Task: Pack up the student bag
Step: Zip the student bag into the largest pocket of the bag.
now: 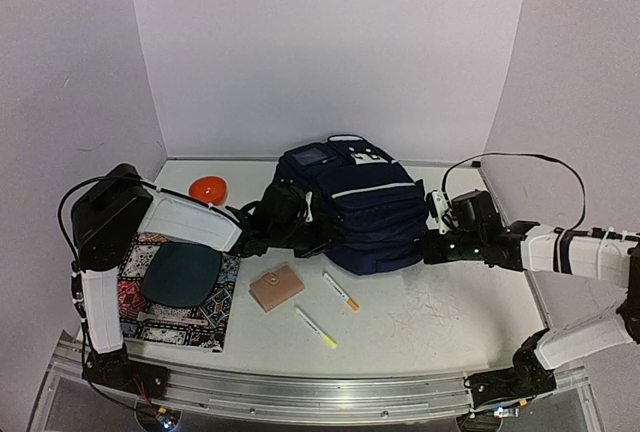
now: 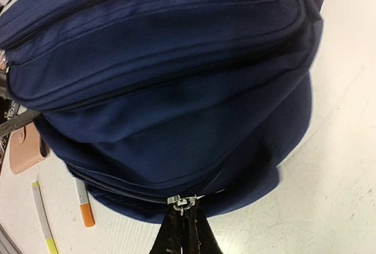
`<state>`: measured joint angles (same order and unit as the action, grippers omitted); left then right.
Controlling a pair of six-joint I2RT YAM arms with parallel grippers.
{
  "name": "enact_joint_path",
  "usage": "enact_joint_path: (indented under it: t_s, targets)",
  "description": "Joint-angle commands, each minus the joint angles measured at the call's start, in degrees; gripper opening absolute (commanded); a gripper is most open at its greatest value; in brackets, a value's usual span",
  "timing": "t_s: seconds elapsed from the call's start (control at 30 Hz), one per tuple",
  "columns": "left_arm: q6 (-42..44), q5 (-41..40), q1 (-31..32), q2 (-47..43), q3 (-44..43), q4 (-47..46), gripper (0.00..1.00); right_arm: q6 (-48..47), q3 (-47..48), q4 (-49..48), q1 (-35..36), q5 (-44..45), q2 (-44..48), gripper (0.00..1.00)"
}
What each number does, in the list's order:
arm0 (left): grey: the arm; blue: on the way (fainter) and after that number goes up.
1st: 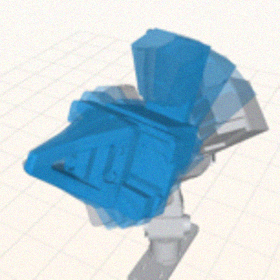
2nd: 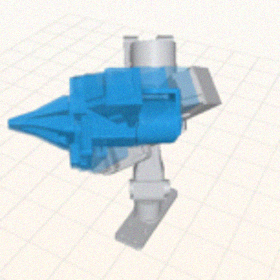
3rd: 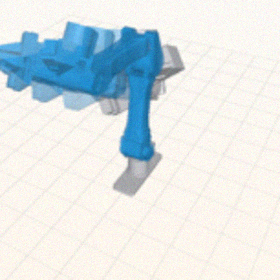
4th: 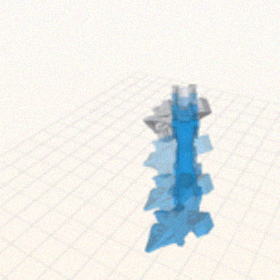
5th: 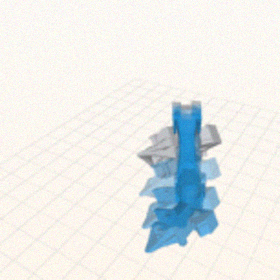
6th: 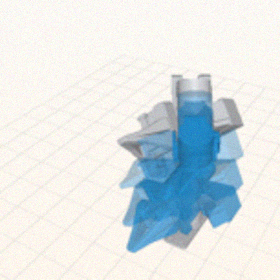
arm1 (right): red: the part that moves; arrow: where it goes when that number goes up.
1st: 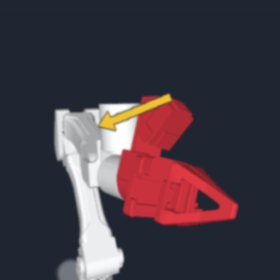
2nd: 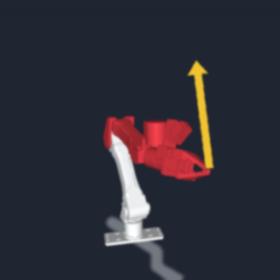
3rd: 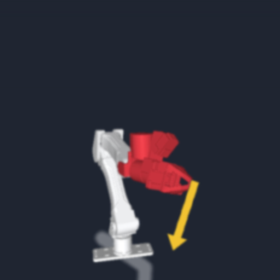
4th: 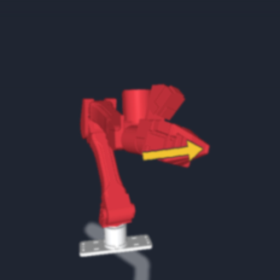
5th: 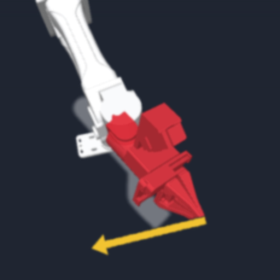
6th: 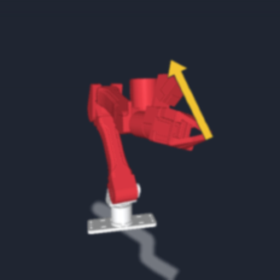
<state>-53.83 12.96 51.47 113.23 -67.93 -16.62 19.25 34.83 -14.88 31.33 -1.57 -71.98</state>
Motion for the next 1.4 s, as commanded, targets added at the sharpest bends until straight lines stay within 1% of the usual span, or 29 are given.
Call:
enact_joint_path:
  t_s: [0.0,0.17,0.37,0.47,0.57,0.67,0.7,0.73,0.8,0.9,0.97,1.1,1.2,1.3,1.37]
  targets:
    - [11.35,-12.27,-6.63,-2.27,-1.83,20.45,0.0,-0.15,4.05,9.81,-5.71,4.91,0.33,0.0]
    - [14.79,-12.02,-11.31,0.48,-5.18,25.67,0.0,0.76,4.28,11.81,-7.98,3.31,2.5,0.0]
    - [20.69,-17.76,-14.29,7.6,-17.58,33.14,0.0,1.94,4.73,13.04,-7.93,-4.85,1.86,0.0]
    - [23.28,-18.99,-15.25,11.65,-25.08,36.08,0.0,3.52,4.94,12.28,-6.85,-8.01,1.93,0.0]
    - [24.76,-18.11,-15.34,14.66,-31.19,37.12,0.0,5.9,6.19,9.86,-3.73,-9.72,0.61,0.0]
    - [23.54,-16.04,-15.34,14.99,-34.25,37.26,0.14,7.59,9.2,7.11,0.82,-10.11,-3.63,0.0]
    - [22.91,-15.44,-15.34,14.69,-34.68,37.23,0.2,8.14,10.59,6.13,2.13,-10.2,-5.3,0.0]
    - [21.95,-14.74,-15.34,13.99,-34.82,37.26,0.28,8.83,11.47,4.9,3.25,-10.45,-7.29,0.0]
    - [19.54,-13.3,-15.33,11.84,-33.9,37.25,0.41,9.9,14.33,2.9,4.71,-10.55,-10.19,0.0]
    - [15.46,-10.16,-15.25,7.1,-31.43,37.11,0.54,10.73,18.63,0.18,6.76,-11.49,-14.97,0.0]
    - [12.73,-8.82,-15.26,4.27,-28.69,36.71,0.59,10.94,21.89,-0.82,7.82,-11.95,-17.63,0.0]
    - [7.95,-8.34,-15.17,-3.33,-20.82,33.79,0.65,11.14,27.69,-2.52,9.97,-12.92,-23.64,0.0]
    - [4.66,-8.5,-14.96,-8.76,-14.16,30.28,0.67,11.89,28.94,-3.97,10.33,-12.47,-26.18,0.0]
    - [0.71,-6.86,-13.9,-11.66,-7.88,25.86,0.68,12.43,28.78,-5.1,10.42,-11.61,-27.06,0.0]
    - [-1.57,-5.42,-12.93,-12.06,-5.22,22.88,0.69,12.4,28.89,-5.3,10.45,-11.67,-27.73,0.0]
